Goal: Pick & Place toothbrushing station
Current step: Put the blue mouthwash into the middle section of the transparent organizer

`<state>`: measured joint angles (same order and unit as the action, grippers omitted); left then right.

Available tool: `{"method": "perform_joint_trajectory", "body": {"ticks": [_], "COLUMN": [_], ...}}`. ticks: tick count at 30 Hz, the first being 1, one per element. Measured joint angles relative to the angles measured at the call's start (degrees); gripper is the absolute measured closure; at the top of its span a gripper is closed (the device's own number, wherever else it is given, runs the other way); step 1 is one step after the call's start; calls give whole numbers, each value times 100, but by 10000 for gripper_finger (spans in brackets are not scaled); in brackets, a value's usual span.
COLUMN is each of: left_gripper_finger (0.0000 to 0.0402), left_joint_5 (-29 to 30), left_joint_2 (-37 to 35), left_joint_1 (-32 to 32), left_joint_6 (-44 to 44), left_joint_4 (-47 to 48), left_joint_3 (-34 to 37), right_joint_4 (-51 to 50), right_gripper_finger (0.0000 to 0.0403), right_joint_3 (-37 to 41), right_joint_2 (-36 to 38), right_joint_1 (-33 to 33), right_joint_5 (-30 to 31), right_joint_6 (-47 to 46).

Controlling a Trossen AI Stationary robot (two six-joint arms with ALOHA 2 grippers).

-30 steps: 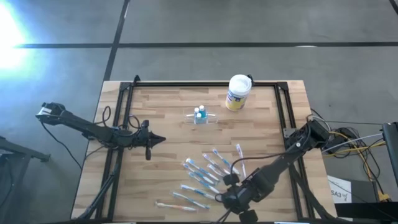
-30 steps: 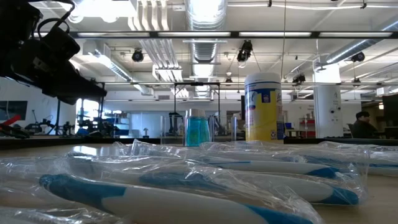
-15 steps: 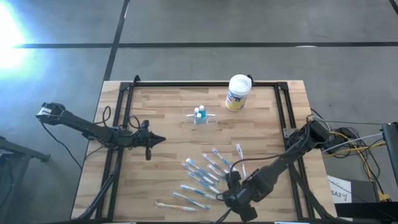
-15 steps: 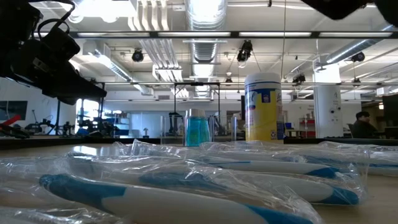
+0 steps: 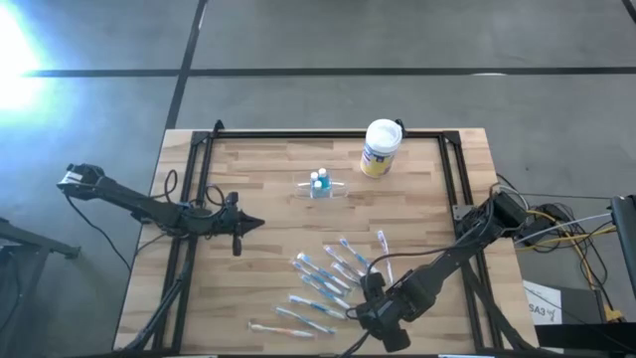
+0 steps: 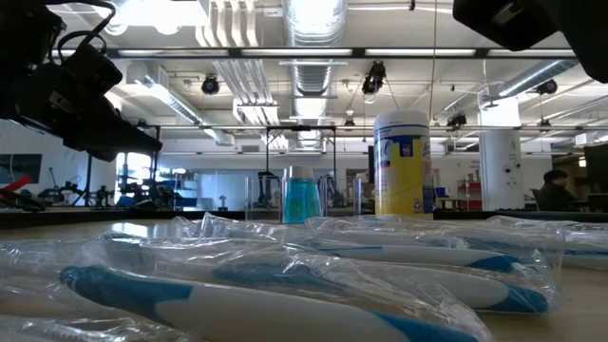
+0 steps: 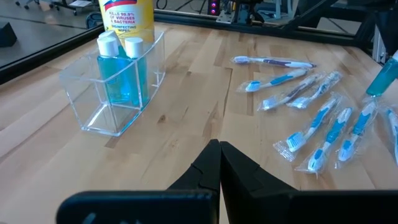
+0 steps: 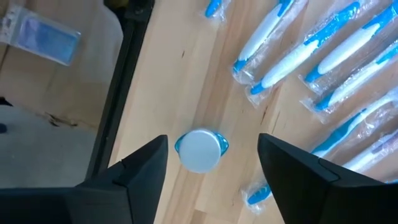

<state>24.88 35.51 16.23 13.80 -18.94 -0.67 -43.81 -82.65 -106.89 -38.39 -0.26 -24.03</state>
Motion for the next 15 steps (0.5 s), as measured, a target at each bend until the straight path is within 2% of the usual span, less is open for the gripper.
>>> {"method": "perform_joint_trajectory", "body": {"ticks": [7, 15], "left_gripper_finger": [396, 396], "left_joint_5": [0, 0], "left_joint_2": [0, 0], "left_joint_1": [0, 0], "left_joint_6": [7, 11], "left_joint_4": [22, 49], "left_joint_3": [2, 2], "right_joint_4": [418, 431], "right_gripper_finger": [172, 196], "right_joint_3": [253, 343], "right_joint_2": [-2, -2], "right_joint_1": [2, 4], "right_joint_5": [-246, -277], "right_joint_6": [0, -2]}}
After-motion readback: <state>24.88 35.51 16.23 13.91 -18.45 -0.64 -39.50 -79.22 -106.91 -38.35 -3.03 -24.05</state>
